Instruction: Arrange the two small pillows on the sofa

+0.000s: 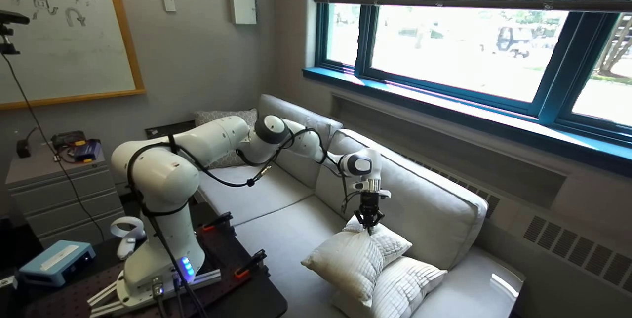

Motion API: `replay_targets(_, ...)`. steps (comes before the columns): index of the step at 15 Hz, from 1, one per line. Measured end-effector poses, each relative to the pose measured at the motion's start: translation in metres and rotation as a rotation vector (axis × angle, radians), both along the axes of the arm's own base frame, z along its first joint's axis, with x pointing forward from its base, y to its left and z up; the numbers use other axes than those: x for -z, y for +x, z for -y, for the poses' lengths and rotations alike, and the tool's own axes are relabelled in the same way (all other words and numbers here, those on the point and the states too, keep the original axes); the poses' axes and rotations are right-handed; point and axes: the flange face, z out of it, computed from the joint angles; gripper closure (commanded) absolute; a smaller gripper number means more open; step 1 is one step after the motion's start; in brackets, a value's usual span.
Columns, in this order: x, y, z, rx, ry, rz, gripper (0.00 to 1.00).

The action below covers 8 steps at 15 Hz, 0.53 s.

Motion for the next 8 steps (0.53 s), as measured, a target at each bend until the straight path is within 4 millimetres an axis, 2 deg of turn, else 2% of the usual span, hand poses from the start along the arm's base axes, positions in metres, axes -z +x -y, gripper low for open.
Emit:
replay_targets(3, 0.008, -0.002, -0.008, -0.012, 0.007, -0.031, 0.98)
replay_targets(4, 0.011, -0.002, -0.012, -0.018, 0.013, -0.042, 0.69)
replay_targets(6, 0.016, 0.000, -0.019, -0.036, 0.024, -0.058, 0.64)
replay_targets(8, 0.019, 0.003, -0.024, -0.062, 0.026, -0.068, 0.49)
